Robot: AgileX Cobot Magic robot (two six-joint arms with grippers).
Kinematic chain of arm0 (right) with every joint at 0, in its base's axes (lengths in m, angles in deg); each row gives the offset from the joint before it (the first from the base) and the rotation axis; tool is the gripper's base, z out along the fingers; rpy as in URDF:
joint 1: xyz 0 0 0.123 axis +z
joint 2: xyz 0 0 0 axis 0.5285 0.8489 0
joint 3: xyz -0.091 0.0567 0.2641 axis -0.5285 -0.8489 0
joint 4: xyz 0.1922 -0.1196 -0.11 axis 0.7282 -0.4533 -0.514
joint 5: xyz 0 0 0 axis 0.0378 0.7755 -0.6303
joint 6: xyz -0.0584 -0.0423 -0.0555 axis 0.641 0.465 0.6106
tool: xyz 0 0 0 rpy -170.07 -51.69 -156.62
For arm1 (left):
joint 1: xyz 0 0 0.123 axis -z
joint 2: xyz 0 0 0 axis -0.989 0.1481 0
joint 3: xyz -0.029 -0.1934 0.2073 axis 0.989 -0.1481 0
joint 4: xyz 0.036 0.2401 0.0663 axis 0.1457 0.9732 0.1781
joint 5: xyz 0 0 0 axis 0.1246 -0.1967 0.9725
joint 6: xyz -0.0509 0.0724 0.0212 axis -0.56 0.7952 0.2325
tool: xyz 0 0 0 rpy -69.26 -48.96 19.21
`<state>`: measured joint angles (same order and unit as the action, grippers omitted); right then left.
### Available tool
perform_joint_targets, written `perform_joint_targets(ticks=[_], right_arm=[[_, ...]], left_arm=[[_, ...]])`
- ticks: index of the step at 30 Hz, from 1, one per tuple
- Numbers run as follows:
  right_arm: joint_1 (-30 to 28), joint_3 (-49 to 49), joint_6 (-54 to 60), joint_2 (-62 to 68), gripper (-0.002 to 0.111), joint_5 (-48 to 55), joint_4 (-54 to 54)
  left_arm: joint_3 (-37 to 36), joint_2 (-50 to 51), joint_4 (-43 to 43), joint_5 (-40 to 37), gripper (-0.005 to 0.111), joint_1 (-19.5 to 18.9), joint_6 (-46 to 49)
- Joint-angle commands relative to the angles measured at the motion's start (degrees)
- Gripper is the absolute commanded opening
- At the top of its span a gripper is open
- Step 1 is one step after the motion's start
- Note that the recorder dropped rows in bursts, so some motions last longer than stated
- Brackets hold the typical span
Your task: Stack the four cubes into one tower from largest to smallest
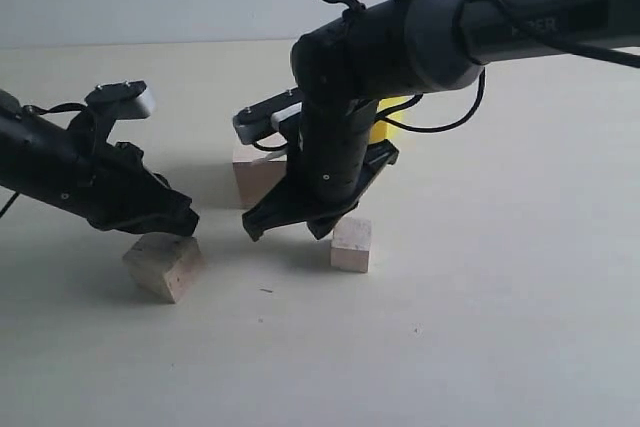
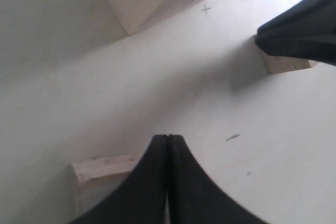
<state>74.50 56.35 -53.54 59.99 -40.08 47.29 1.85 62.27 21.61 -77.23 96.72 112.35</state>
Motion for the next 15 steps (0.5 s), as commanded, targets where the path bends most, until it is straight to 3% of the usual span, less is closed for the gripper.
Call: perform_joint_targets(ticks=[1,15], right_arm=[[-1.0,-0.2,-2.0,0.0,0.000,2.9,-2.7],[-3.0,-0.2,-2.1,-1.2,0.000,8.8,-5.3]], left_arm=[[-1.7,-0.4,6.6,3.7,0.000,-0.4,-2.0],[-1.7,-1.7,5.3,4.6,0.000,-0.6,-2.4]])
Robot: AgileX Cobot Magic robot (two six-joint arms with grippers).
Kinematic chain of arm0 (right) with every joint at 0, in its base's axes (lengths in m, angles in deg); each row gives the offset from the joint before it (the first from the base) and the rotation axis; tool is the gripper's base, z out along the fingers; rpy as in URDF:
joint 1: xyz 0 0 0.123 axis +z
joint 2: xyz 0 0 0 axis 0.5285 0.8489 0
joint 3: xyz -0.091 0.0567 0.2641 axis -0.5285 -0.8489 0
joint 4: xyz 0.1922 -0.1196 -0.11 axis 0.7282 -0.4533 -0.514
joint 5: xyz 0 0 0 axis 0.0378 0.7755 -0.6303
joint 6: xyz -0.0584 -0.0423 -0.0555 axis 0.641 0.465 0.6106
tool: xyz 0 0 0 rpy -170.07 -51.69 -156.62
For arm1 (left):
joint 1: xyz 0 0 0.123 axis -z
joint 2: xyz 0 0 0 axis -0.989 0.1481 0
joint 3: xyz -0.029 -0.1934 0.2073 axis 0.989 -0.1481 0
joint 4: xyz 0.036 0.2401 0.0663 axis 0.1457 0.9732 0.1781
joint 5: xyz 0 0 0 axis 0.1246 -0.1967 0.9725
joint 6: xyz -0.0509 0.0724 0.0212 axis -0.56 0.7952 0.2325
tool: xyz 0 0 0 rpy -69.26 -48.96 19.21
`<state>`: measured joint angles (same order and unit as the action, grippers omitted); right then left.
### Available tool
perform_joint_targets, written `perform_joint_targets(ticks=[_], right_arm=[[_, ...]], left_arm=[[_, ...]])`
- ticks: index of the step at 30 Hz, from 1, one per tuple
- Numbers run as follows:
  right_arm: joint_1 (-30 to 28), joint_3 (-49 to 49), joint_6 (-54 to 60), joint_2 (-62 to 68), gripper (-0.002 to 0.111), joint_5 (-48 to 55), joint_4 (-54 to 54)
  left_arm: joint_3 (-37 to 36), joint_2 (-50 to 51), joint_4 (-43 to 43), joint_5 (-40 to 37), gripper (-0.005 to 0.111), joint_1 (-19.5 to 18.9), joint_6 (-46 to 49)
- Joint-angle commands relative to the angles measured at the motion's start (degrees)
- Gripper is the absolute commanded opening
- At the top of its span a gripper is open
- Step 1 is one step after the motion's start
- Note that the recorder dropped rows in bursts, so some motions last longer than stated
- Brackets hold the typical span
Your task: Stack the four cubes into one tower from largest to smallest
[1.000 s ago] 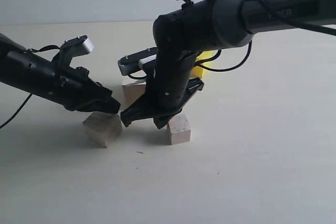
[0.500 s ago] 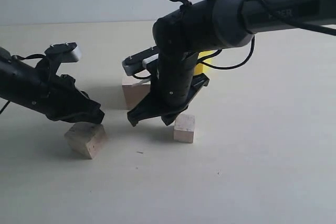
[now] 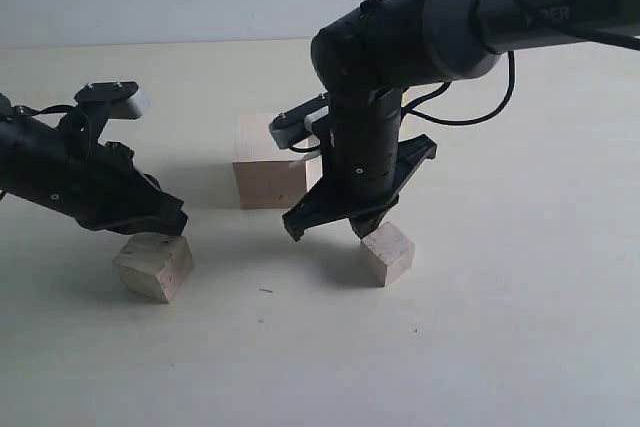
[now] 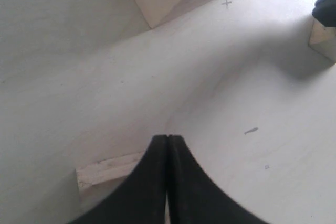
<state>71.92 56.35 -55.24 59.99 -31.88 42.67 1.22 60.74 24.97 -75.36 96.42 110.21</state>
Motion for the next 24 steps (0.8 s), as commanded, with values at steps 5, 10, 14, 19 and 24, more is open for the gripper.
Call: perform_joint_targets(ticks=[5,10,14,19,24], right_arm=[[-0.4,-0.2,-0.4,-7.1,0.000,-1.6,-0.7],[-1.9,-0.2,-3.2,-13.8,0.000,-2.2,-7.2],[-6.6,-0.2,-3.4,-18.4,0.000,-4.6,-10.2],[-16.0,1.8,-2.6,-19.3,0.000,-6.8,-11.9],[-22.9,7.3,7.9,-15.0,0.000,-6.6,-3.4]], left_arm=[[0.2,-3.6,1.7,3.3,0.000,-0.3,-0.5],[2.2,-8.0,1.8,2.7,0.000,-0.3,-2.4],[3.5,-10.6,4.6,2.6,0.000,-0.3,-7.1],[5.8,-12.5,12.5,-0.2,0.000,-0.3,-14.9],[7.8,-14.0,17.5,-4.6,0.000,-0.3,-22.1]])
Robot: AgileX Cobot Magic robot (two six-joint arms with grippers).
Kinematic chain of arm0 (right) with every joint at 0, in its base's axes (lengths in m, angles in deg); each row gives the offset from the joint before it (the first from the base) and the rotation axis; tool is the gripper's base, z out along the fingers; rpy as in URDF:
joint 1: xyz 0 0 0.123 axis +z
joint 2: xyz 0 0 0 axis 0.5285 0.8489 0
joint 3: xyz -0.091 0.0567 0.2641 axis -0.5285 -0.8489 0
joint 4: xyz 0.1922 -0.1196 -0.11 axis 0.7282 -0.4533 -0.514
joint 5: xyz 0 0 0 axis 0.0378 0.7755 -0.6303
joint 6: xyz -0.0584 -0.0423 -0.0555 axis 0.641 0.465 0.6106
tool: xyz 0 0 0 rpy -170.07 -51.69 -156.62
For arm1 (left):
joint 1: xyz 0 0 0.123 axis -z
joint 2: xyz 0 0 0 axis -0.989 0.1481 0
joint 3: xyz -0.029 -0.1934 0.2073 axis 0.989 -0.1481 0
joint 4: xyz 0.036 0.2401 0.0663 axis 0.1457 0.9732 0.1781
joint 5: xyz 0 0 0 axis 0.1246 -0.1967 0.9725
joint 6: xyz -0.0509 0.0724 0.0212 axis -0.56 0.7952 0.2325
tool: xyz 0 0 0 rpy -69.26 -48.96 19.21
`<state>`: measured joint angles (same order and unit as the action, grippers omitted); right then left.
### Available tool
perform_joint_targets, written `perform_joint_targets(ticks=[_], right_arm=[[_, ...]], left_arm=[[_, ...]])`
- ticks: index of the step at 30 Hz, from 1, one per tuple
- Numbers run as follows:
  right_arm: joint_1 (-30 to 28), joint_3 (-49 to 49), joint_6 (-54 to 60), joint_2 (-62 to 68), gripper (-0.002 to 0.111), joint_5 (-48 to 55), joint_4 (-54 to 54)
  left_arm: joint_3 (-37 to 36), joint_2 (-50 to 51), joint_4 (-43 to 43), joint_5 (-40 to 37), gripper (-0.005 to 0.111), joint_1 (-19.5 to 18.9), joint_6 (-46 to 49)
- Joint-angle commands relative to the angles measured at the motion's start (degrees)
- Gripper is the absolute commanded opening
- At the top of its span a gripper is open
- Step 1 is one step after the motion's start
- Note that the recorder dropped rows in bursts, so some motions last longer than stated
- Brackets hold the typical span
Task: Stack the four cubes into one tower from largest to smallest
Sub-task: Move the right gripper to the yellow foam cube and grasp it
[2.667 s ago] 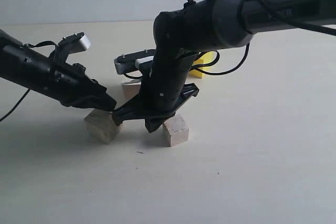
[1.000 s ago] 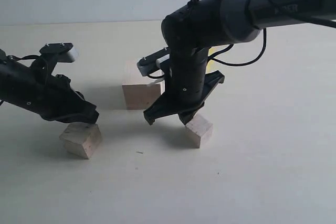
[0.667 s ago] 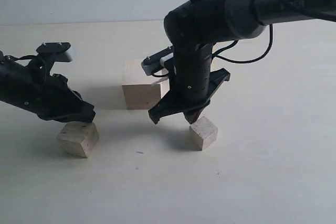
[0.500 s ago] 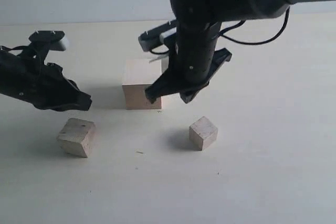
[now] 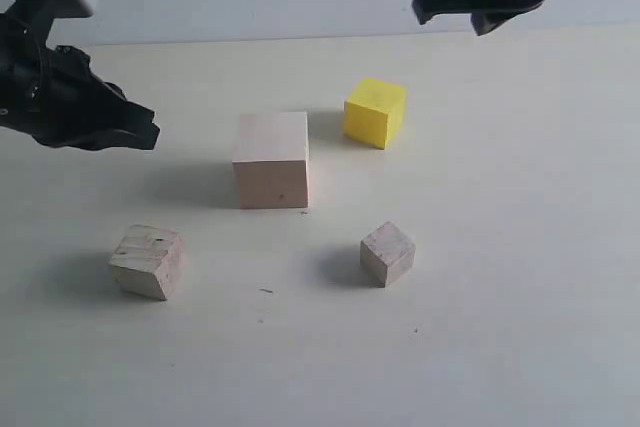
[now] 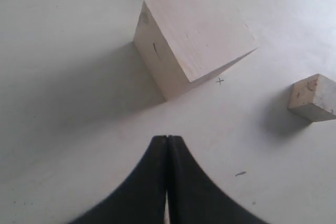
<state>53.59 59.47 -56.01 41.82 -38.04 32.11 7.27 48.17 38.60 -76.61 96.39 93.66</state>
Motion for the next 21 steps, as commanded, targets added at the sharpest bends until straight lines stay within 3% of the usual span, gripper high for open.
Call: perform_joint_targets(ticks=[1,4,10,15,18,21], right_arm=[[-5.6,5.8,12.6,4.5,0.000,-0.4,11.5],[-6.5,10.9,25.8,8.8,0.000,2.3,20.5],[-6.5,18.3,43.7,15.4,0.000,5.2,25.6],[-6.7,19.3,50.1,20.0,0.000,0.2,25.9],[-6.7,19.6,60.2,22.1,0.017,-0.4,33.5],[-6.7,19.6,66.2,22.4,0.055,-0.1,36.3]], left_arm=[[2.0,-1.7,5.3,-3.7,0.000,-0.3,-7.0],[2.9,-2.8,10.9,-4.9,0.000,-0.3,-12.4],[2.9,-8.6,24.0,-7.9,0.000,-0.3,-24.7],[2.9,-16.0,24.8,-11.8,0.000,-0.3,-27.6],[2.9,-19.6,24.9,-14.3,0.000,-0.3,-27.9],[2.9,-21.5,25.7,-16.3,0.000,-0.3,-28.3]])
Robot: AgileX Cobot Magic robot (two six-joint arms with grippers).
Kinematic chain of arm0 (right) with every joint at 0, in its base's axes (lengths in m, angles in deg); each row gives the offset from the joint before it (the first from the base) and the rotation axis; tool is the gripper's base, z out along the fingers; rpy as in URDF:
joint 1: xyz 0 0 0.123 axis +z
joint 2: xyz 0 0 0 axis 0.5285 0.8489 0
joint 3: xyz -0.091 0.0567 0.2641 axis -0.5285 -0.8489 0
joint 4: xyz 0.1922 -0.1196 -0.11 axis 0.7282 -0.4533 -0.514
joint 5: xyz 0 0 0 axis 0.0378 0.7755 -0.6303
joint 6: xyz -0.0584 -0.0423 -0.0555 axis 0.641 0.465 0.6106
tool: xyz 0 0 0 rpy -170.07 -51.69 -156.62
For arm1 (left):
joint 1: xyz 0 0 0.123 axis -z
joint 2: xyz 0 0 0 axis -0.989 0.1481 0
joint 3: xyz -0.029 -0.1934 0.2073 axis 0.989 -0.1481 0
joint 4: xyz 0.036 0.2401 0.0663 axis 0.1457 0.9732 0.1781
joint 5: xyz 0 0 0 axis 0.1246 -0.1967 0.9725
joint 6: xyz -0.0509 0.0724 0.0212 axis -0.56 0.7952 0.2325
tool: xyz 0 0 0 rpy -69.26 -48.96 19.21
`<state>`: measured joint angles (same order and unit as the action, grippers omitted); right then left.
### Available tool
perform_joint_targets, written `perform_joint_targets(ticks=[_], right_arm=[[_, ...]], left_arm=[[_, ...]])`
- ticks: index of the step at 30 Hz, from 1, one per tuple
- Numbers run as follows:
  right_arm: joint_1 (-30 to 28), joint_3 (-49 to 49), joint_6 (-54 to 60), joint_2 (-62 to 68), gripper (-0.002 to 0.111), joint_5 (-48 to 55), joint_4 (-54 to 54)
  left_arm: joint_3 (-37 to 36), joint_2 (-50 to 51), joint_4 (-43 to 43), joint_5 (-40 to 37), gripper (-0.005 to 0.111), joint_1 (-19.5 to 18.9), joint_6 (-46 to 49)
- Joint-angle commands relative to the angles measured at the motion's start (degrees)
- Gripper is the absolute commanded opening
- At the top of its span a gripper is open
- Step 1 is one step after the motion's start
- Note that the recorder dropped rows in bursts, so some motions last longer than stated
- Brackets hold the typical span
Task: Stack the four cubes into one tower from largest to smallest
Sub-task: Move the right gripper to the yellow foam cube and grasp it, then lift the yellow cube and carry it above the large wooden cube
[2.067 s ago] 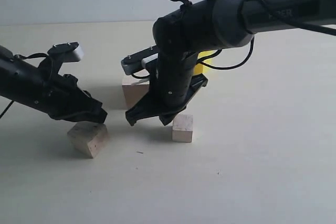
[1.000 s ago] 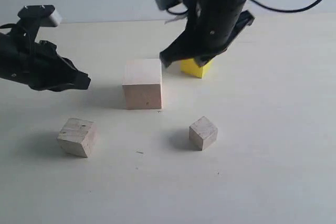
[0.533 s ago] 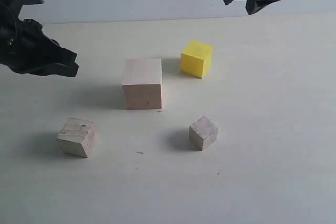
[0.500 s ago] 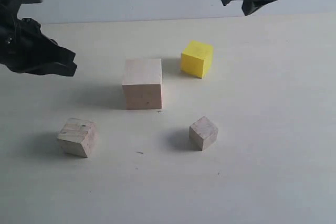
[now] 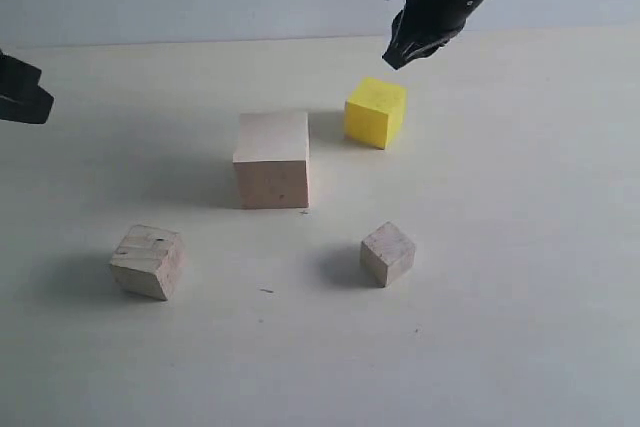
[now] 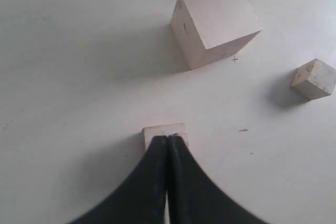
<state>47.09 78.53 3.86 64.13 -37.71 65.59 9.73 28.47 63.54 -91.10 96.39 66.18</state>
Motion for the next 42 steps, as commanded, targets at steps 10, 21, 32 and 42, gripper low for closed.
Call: perform_joint_targets(ticks=[10,21,32,42], right_arm=[[0.2,0.6,12.1,3.3,0.072,-2.0,7.8],[0.2,0.6,17.3,7.5,0.072,-4.4,10.0],[0.2,0.6,15.8,10.9,0.061,-6.8,10.1],[0.2,0.6,11.2,2.9,0.000,2.0,7.9]], left_arm=[[0.4,-2.1,1.1,-3.2,0.000,-0.3,-0.8],[0.4,-2.1,1.5,-4.1,0.000,-0.3,-0.8],[0.4,-2.1,1.8,-4.2,0.000,-0.3,-0.8],[0.4,-2.1,2.1,-4.2,0.000,-0.3,-0.7]])
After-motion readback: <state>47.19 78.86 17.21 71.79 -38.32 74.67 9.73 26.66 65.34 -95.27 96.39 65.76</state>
